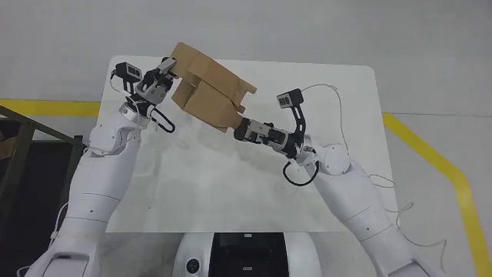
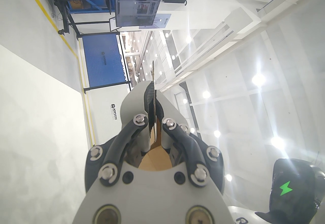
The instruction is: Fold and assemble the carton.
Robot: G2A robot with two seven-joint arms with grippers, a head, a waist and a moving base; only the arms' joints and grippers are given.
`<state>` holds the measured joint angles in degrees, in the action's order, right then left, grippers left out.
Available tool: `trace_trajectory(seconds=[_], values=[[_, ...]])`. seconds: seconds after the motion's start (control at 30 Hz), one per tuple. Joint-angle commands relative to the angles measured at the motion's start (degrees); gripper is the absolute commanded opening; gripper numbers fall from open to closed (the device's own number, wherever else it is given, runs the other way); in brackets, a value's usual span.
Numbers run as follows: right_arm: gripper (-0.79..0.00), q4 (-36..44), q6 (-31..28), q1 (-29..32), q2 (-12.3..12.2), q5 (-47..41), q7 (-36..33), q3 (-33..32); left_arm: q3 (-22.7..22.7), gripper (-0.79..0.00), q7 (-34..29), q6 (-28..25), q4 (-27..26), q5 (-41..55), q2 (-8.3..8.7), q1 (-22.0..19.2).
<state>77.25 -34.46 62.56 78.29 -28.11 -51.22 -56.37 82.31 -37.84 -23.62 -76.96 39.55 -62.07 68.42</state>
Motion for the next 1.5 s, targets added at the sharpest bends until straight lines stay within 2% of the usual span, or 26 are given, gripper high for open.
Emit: trace_trajectory(seconds=[0.0,0.57,0.73,0.93,0.97,1.07,1.27,1.37,1.47], values=[[0.0,0.2,-0.4,-0.2,0.0,-0.5,0.0,-0.1,0.1,-0.785,0.1,-0.2,0.3,-0.4,-0.05,0.0],[0.0,4.5,0.6,0.2,-0.3,-5.6,-2.1,-1.3,0.3,-0.785,2.1,-4.8,3.2,-5.8,-0.61,-0.4],[0.0,3.8,1.4,-0.4,0.0,-8.1,-2.8,-0.6,0.3,-0.785,2.3,-5.3,3.4,-6.0,-0.78,-0.4],[0.0,1.8,0.2,-1.7,0.5,-5.7,-2.0,0.9,0.6,-0.785,2.4,-4.9,2.5,-5.5,-0.96,-0.2],[-0.071,1.6,-0.1,-1.8,0.5,-5.2,-1.6,1.0,0.6,-0.785,2.4,-4.8,2.4,-5.4,-0.98,-0.1],[-0.055,0.8,-0.7,-2.3,0.7,-2.9,-0.5,1.4,0.8,-0.785,2.4,-4.4,2.1,-4.8,-1.07,0.0],[-0.099,-0.4,-1.0,-2.6,0.9,-1.3,1.2,1.8,1.3,-0.785,2.2,-4.1,1.7,-4.6,-1.17,0.2],[-0.24,-0.8,-0.9,-2.9,1.1,-1.4,1.4,2.1,1.4,-0.785,2.2,-3.9,1.6,-4.5,-1.25,0.3],[-0.305,-1.5,-0.3,-3.4,1.3,-1.0,2.1,2.6,1.3,-0.785,2.1,-3.9,1.5,-4.5,-1.35,0.4]])
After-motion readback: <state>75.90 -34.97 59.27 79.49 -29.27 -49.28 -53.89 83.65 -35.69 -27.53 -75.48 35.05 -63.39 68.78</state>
